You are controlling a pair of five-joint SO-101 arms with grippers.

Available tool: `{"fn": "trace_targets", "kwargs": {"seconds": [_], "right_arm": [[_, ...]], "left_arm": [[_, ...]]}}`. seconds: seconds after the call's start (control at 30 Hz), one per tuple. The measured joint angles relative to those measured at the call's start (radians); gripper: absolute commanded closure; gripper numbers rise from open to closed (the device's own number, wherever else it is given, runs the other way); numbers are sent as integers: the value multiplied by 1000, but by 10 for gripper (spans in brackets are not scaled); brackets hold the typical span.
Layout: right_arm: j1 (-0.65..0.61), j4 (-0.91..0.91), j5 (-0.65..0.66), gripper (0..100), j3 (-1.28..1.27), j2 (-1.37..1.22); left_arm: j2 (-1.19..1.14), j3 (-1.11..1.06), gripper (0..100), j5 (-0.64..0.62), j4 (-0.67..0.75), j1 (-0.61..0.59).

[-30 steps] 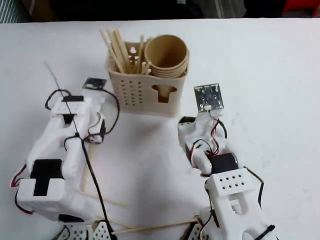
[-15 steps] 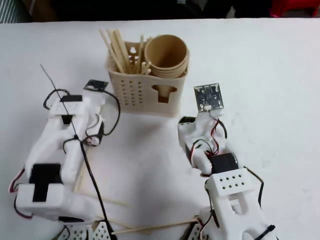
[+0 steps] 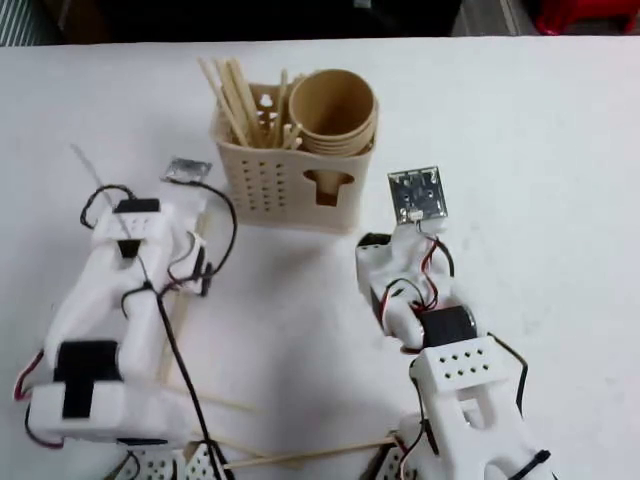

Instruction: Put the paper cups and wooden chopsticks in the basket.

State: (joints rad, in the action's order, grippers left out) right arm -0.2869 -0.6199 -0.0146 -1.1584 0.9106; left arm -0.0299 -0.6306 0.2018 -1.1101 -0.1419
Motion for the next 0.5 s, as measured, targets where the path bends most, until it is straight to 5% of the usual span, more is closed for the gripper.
{"fn": "trace_targets", "kwargs": {"seconds": [0.5], "right_arm": [[0, 0, 0, 977, 0, 0]], "left_arm": [[-302, 285, 979, -2, -163, 6]]}}
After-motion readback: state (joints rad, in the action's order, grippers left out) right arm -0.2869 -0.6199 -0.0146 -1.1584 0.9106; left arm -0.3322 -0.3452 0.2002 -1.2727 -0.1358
